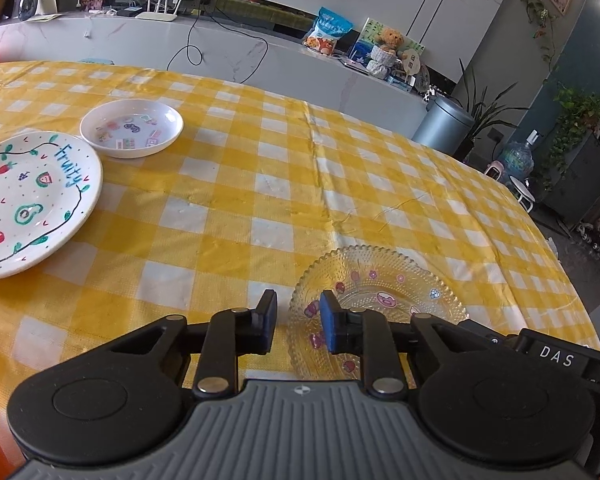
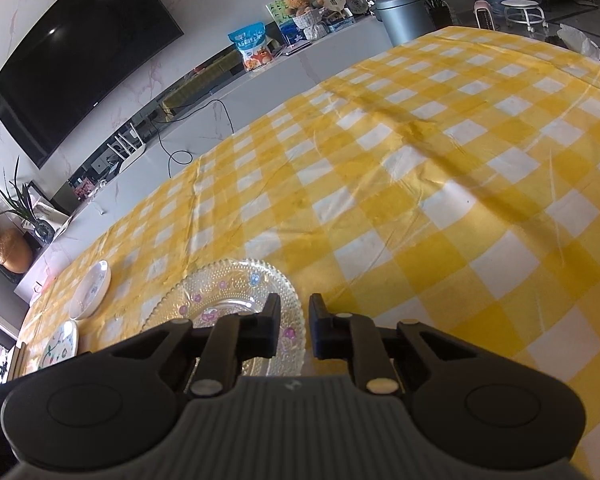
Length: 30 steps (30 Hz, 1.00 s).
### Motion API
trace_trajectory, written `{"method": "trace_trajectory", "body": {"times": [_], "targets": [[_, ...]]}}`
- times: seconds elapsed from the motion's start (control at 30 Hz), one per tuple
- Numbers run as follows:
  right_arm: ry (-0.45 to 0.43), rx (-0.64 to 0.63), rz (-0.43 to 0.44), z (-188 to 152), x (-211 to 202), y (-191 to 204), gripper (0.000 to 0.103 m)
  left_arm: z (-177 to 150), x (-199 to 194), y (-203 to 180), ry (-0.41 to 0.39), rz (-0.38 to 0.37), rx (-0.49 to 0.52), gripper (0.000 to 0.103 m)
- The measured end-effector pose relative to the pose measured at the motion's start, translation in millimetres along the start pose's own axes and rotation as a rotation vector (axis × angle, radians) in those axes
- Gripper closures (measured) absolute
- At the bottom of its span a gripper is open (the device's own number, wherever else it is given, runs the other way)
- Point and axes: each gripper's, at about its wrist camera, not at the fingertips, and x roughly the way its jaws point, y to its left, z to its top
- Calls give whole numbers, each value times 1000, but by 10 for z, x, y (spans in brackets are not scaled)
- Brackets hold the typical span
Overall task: Organize plates and bowls
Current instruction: 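Lift the glass plate with both grippers and carry it beside the bowl stack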
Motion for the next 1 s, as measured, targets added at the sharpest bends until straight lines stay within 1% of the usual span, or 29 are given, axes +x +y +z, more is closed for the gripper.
{"method": "trace_trajectory", "body": {"times": [0.07,0.1,0.13,0.27,0.43,0.67,1.0], "targets": [[1,-1,1,-5,3,5,92,-1,1,2,-1,-1,0,81],[1,-1,1,-3,3,5,93,-1,0,8,0,-9,-3,85],[1,0,1,-4,3,5,93,1,2,11,4,-18,-8,86],[-2,17,-9,-13,2,14,93,4,0,-40,3,-1,16,86],[-2,5,-30,-25,-38,34,94,6,-74,-71,-3,-1,28,88],[26,81,4,-23,-180,-63,97,-47,-252,-70,9,-6,20,88],[31,89,59,-111,-532,-98,97,-206,-598,-66,26,-10,7,88]]}}
